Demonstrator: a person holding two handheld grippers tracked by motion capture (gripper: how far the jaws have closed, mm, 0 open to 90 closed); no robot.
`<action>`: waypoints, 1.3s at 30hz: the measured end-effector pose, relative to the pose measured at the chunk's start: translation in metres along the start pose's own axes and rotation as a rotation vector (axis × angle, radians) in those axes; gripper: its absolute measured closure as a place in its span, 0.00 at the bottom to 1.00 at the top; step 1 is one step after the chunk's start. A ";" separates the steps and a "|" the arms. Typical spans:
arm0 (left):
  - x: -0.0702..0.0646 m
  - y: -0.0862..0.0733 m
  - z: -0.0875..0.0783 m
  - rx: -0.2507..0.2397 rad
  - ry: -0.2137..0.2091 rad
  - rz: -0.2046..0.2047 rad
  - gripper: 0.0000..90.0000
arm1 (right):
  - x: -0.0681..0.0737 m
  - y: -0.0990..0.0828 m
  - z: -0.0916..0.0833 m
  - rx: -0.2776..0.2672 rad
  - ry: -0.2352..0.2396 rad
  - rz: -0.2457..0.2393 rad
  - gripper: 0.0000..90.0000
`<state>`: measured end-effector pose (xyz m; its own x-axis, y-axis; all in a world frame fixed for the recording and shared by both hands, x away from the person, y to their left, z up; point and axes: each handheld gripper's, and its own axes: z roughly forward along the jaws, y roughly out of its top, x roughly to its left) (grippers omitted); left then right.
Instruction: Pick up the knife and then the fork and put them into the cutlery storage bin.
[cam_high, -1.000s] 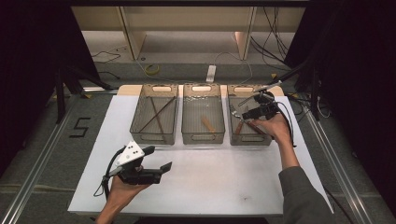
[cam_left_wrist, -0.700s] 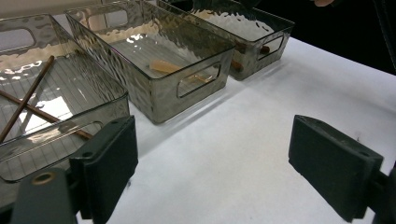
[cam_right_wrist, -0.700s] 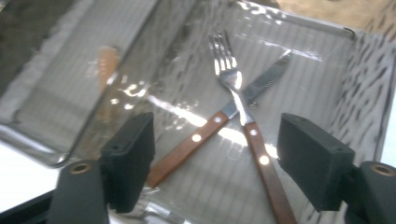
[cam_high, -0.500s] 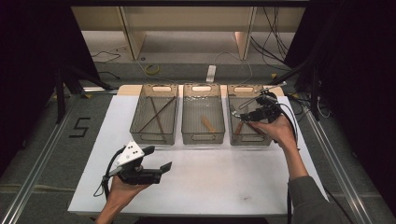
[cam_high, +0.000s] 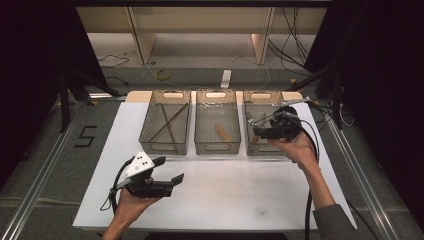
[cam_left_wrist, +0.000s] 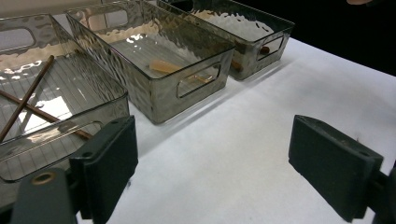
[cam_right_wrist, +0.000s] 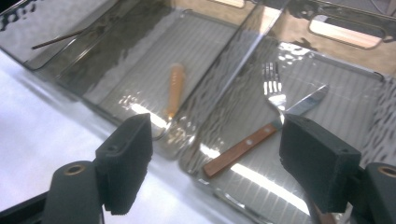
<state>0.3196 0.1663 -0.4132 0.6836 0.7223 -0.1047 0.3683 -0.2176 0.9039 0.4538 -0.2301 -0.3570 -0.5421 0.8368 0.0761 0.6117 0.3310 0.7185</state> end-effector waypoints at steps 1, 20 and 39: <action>0.000 0.000 0.000 0.000 0.000 -0.001 0.17 | 0.003 -0.002 -0.001 -0.012 0.003 0.000 0.29; 0.001 0.001 0.001 -0.002 -0.003 -0.013 0.17 | 0.037 -0.057 -0.016 -0.172 0.190 0.017 0.27; 0.000 0.000 -0.001 -0.012 -0.015 -0.015 0.17 | 0.058 -0.119 -0.032 -0.261 0.242 -0.003 0.26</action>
<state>0.3186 0.1671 -0.4126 0.6874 0.7156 -0.1242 0.3707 -0.1987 0.9072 0.3312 -0.2352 -0.4155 -0.6833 0.6984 0.2129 0.4595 0.1847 0.8688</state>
